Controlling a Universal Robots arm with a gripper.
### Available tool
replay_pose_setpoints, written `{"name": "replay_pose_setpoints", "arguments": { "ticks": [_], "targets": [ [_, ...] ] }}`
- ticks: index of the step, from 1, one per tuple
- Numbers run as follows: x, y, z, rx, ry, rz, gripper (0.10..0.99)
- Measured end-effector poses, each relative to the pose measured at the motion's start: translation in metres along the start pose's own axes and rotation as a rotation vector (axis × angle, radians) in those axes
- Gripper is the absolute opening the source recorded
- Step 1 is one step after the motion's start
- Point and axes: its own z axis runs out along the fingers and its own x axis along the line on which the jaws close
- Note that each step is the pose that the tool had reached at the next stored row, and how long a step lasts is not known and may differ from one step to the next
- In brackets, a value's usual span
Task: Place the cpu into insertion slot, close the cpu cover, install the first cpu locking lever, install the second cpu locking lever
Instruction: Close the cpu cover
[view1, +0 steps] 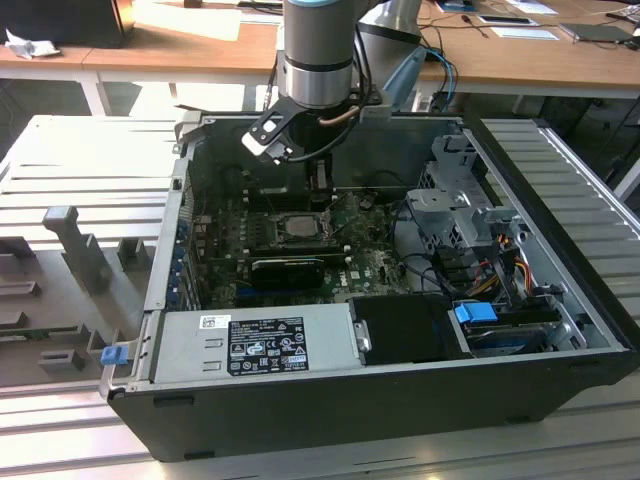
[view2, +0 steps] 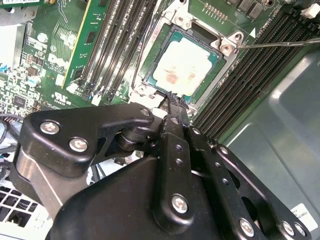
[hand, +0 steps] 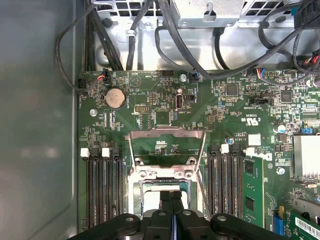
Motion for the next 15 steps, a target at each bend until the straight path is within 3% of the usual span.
{"name": "replay_pose_setpoints", "arguments": {
  "ticks": [10,15],
  "targets": [
    [0.0001,0.0036,-0.0003,0.0,-0.0002,0.0,0.106],
    [0.0001,0.0041,-0.007,0.0,-0.0018,0.0,0.106]
  ]
}}
